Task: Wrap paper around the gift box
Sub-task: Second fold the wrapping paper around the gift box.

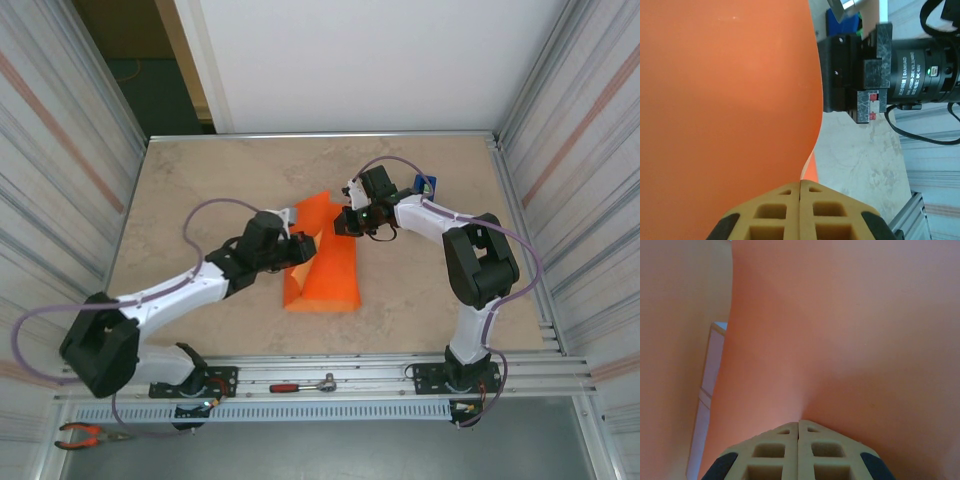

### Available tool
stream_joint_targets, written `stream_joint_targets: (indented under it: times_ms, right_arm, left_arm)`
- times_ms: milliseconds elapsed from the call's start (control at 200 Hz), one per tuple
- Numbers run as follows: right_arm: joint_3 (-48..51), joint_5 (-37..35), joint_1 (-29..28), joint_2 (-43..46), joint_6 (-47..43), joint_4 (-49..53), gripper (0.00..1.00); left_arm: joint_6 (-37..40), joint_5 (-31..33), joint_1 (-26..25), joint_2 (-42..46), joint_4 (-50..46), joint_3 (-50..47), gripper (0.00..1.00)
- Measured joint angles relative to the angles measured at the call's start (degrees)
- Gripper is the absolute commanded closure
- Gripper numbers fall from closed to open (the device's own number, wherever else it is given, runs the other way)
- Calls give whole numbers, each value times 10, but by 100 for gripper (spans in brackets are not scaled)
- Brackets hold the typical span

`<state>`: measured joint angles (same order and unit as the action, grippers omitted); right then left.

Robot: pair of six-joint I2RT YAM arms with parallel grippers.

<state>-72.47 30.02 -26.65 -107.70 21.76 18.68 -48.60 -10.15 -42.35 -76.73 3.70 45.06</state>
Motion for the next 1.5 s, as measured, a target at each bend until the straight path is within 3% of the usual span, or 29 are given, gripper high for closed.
stream_joint_targets:
  times_ms: [396,977,1498]
  right_arm:
    - [0,-2,-1,0,0,0,100]
    - [3,-4,-15,-2,0,-22,100]
    - [2,-6,-15,-2,0,-19,100]
  left_arm:
    - [-30,-5,-64,-163,64,53,100]
    - [-31,-9,-64,-196,63,91,100]
    - [-47,-4,-64,-215,141,52,100]
